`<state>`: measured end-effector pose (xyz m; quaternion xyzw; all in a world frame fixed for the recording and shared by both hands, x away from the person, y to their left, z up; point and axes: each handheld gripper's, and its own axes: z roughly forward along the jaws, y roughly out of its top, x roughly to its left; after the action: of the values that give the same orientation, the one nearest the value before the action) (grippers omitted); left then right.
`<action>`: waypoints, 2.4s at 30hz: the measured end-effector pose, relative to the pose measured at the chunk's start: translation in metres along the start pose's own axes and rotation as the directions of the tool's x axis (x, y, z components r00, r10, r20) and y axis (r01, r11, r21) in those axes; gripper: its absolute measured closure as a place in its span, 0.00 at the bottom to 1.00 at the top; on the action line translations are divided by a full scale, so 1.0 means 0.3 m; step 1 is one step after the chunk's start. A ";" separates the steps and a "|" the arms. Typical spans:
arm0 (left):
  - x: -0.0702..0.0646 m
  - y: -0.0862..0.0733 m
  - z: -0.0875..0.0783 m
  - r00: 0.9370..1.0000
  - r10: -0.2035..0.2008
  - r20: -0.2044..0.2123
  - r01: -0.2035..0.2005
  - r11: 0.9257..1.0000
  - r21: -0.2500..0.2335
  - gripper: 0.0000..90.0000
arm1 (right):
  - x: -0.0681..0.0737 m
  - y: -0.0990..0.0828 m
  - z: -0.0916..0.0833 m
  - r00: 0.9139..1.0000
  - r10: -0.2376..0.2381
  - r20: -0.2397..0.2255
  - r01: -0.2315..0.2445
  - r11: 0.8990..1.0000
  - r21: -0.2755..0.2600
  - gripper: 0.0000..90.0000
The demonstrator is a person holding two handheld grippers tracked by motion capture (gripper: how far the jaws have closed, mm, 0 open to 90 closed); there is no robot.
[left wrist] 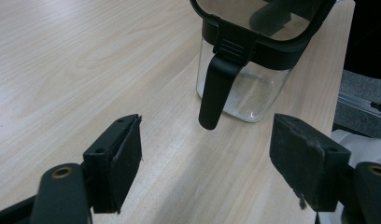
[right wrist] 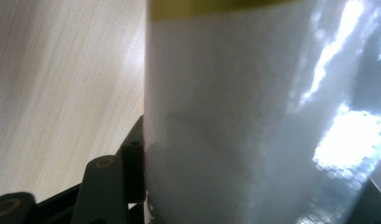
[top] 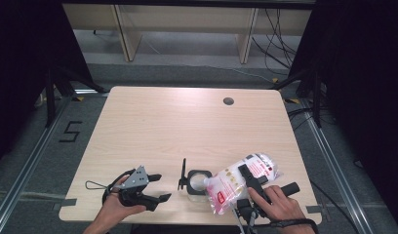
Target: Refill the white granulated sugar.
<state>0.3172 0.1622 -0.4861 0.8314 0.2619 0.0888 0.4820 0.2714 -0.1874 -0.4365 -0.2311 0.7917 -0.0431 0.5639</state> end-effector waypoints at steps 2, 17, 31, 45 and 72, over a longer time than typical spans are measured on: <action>-0.001 0.000 -0.002 1.000 0.000 -0.006 0.000 1.000 0.002 0.28 | -0.002 0.000 0.000 1.000 -0.008 0.007 0.008 1.000 -0.002 0.48; 0.004 -0.001 -0.006 1.000 0.018 -0.012 -0.018 1.000 0.017 0.28 | 0.013 -0.013 0.003 0.999 0.050 -0.022 -0.050 0.999 -0.004 0.48; -0.001 -0.001 -0.004 1.000 0.003 -0.006 -0.003 1.000 -0.007 0.28 | 0.011 -0.013 0.000 0.998 0.050 -0.036 -0.051 0.999 -0.003 0.49; 0.000 -0.001 -0.005 1.000 0.004 -0.004 -0.004 1.000 -0.006 0.28 | 0.014 -0.011 -0.004 0.998 0.061 -0.033 -0.061 0.998 -0.001 0.49; 0.003 -0.002 -0.005 1.000 0.016 -0.004 -0.016 1.000 -0.010 0.28 | -0.001 -0.008 -0.011 1.000 -0.003 0.010 0.003 1.000 -0.011 0.49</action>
<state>0.3171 0.1640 -0.4858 0.8309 0.2557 0.0957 0.4848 0.2691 -0.1900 -0.4342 -0.2355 0.7888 -0.0387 0.5665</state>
